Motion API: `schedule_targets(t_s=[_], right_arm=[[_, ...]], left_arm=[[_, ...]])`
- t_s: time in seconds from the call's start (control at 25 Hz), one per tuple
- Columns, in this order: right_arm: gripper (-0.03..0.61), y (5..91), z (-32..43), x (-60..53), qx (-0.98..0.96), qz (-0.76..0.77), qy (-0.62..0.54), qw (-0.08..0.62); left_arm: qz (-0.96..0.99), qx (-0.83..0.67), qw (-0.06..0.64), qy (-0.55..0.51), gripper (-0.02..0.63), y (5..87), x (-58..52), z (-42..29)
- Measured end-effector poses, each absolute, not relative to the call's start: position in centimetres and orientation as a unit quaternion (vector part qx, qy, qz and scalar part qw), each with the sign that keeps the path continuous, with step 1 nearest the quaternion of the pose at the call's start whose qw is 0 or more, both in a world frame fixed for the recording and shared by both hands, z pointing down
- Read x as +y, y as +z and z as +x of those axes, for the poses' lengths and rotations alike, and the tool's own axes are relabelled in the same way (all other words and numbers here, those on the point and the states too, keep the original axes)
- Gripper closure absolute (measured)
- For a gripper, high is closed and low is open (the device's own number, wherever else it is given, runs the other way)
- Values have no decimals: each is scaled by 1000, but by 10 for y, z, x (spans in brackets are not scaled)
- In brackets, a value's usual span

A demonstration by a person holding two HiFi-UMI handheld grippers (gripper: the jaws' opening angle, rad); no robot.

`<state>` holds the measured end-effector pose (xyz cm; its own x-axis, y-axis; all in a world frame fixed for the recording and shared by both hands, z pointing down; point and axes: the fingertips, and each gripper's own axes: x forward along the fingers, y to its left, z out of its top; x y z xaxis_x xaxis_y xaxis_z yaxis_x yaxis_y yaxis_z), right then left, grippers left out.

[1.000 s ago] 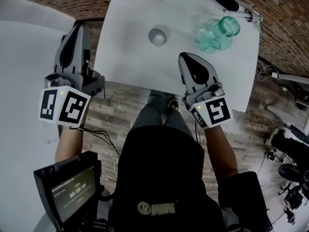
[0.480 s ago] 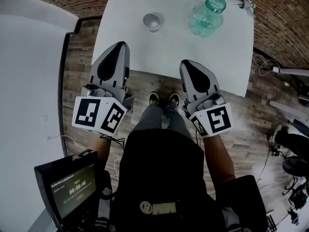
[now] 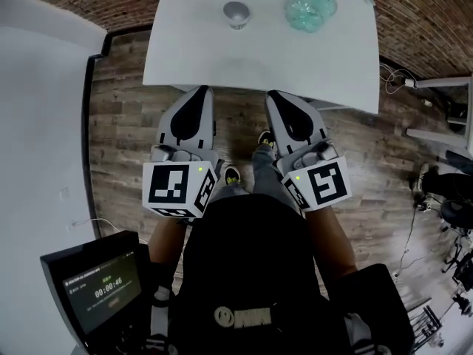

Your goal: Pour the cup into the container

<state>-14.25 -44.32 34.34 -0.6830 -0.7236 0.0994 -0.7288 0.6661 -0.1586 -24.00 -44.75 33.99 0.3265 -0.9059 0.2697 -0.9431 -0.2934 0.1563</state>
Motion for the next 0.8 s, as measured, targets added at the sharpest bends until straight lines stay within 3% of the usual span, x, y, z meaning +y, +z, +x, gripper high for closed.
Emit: schedule_targets(t_s=[0.44,0.8], right_arm=[[575,369,-154,-326,-897,423,110,64],[575,365,-141,-267,-902,413,113,50]], left_arm=[[818,-556,117,93,611,349,-340,-248],[833,-520,148,119,611,365,-284,-218]])
